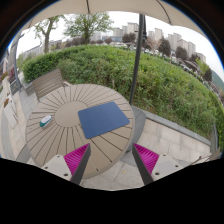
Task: Arrange mouse
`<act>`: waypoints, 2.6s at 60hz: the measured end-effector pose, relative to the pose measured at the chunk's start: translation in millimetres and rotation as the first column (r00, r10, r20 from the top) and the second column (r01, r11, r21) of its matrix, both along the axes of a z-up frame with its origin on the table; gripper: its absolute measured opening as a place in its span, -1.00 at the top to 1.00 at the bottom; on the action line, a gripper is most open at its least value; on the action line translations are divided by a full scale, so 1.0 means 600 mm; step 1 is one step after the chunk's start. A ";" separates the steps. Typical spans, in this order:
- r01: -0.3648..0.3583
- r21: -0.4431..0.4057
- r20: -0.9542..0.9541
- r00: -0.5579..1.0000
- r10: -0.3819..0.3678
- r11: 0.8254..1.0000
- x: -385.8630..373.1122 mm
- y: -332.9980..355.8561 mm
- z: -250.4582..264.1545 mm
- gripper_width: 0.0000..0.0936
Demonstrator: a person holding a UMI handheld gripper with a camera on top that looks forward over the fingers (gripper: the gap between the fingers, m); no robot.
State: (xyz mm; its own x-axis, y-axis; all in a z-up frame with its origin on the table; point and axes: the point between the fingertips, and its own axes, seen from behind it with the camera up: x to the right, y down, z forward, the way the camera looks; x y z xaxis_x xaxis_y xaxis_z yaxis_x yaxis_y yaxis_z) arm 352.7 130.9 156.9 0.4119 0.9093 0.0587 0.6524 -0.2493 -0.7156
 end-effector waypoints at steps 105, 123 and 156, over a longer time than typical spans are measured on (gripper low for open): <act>-0.185 -0.041 -0.142 0.974 0.178 0.982 -0.634 -0.534 -0.280 -0.51; -0.250 0.019 -0.119 0.961 0.250 0.968 -0.642 -0.532 -0.278 0.11; -0.196 0.033 -0.187 0.962 0.199 0.980 -0.537 -0.052 -0.044 0.12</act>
